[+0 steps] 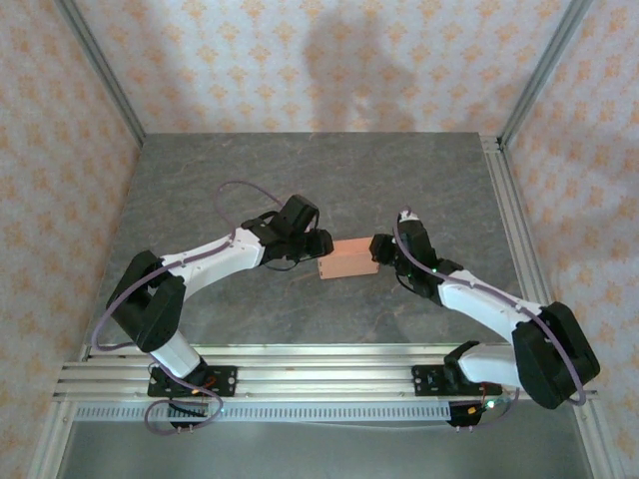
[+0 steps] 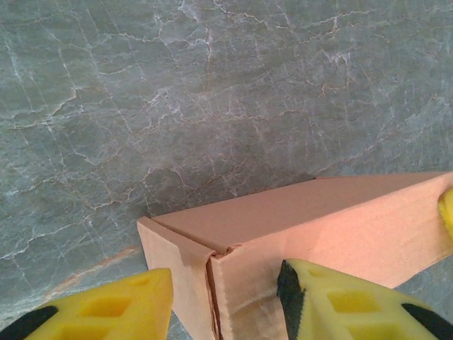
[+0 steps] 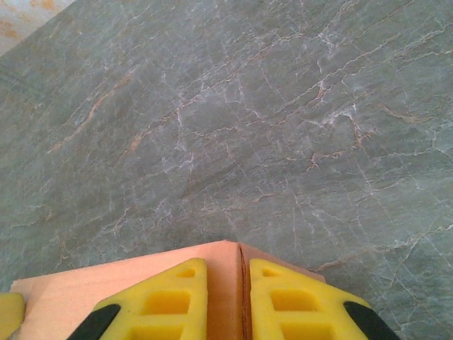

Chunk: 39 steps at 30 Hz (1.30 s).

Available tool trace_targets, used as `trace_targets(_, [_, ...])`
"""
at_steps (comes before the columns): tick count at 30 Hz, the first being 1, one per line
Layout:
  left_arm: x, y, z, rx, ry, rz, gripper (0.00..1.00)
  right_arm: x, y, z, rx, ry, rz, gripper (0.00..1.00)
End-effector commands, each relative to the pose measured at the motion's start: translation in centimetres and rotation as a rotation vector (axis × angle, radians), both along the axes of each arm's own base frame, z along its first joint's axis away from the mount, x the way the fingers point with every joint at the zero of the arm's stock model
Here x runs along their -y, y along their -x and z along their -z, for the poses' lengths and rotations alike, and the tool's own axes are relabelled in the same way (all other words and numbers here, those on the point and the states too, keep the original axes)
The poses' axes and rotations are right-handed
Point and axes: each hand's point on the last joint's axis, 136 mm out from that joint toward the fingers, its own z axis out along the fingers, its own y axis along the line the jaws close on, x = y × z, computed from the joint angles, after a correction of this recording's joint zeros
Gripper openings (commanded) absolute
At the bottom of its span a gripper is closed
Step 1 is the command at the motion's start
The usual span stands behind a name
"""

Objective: Fold the paper box

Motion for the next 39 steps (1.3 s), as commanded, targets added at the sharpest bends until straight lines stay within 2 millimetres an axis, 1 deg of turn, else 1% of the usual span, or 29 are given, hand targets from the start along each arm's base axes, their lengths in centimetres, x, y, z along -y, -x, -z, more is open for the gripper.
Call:
trace_targets(1, [-1.8, 2.8, 3.9, -0.130, -0.088, -0.001, 0.46, 0.7, 1.4, 2.3, -0.062, 0.036, -0.004, 0.16])
trace_targets(3, [-1.9, 3.1, 3.9, -0.132, -0.082, -0.004, 0.41, 0.9, 1.5, 2.6, -0.064, 0.038, 0.004, 0.26])
trace_targets(4, [-2.0, 3.1, 3.9, -0.132, -0.081, -0.004, 0.37, 1.0, 1.4, 2.5, -0.063, 0.037, 0.011, 0.29])
trace_targets(7, [-2.2, 3.4, 4.3, -0.140, -0.088, -0.010, 0.24, 1.1, 1.3, 2.0, -0.053, 0.019, 0.020, 0.32])
trace_targets(9, [-2.3, 3.5, 4.7, -0.149, -0.090, -0.013, 0.18, 1.0, 1.2, 1.4, -0.049, 0.001, 0.019, 0.35])
trace_targets(10, [-2.3, 3.6, 5.0, -0.156, -0.090, -0.013, 0.16, 1.0, 1.0, 0.6, -0.031, -0.013, 0.021, 0.36])
trace_targets(12, [-2.4, 3.7, 5.2, -0.161, -0.090, -0.017, 0.14, 1.0, 0.9, -0.6, -0.007, -0.040, 0.021, 0.38])
trace_targets(15, [-2.6, 3.9, 5.4, -0.166, -0.101, -0.017, 0.12, 1.0, 0.8, -1.7, 0.012, -0.069, 0.025, 0.42])
trace_targets(18, [-2.7, 3.9, 5.6, -0.171, -0.108, -0.018, 0.11, 1.3, 0.9, -2.1, 0.018, -0.080, 0.041, 0.43])
trace_targets(20, [-2.7, 3.9, 5.6, -0.170, -0.107, -0.016, 0.10, 1.4, 1.0, -1.9, 0.011, -0.078, 0.043, 0.42])
trace_targets(22, [-2.7, 4.0, 5.7, -0.173, -0.109, -0.015, 0.08, 1.6, 1.1, -1.2, -0.004, -0.067, 0.048, 0.40])
trace_targets(27, [-2.6, 4.0, 5.7, -0.175, -0.108, -0.011, 0.05, 2.2, 1.7, 1.7, -0.064, -0.030, 0.064, 0.30])
trace_targets(31, [-2.8, 4.1, 5.8, -0.177, -0.114, -0.012, 0.03, 2.8, 2.3, 3.6, -0.096, -0.014, 0.084, 0.16])
trace_targets(32, [-2.8, 4.1, 5.8, -0.176, -0.113, -0.011, 0.02, 2.8, 2.4, 3.8, -0.101, -0.019, 0.083, 0.09])
trace_targets(33, [-2.9, 4.2, 5.8, -0.179, -0.116, -0.013, 0.02, 2.7, 2.5, 3.8, -0.103, -0.028, 0.080, 0.04])
trace_targets(34, [-2.8, 4.2, 5.9, -0.180, -0.116, -0.013, 0.01, 2.6, 2.5, 3.7, -0.099, -0.036, 0.078, 0.02])
trace_targets(36, [-2.9, 4.2, 5.9, -0.181, -0.118, -0.015, 0.00, 2.6, 2.5, 3.6, -0.095, -0.039, 0.076, 0.00])
trace_targets(39, [-2.9, 4.3, 6.1, -0.183, -0.115, -0.012, 0.00, 2.5, 2.4, 3.2, -0.086, -0.035, 0.068, 0.00])
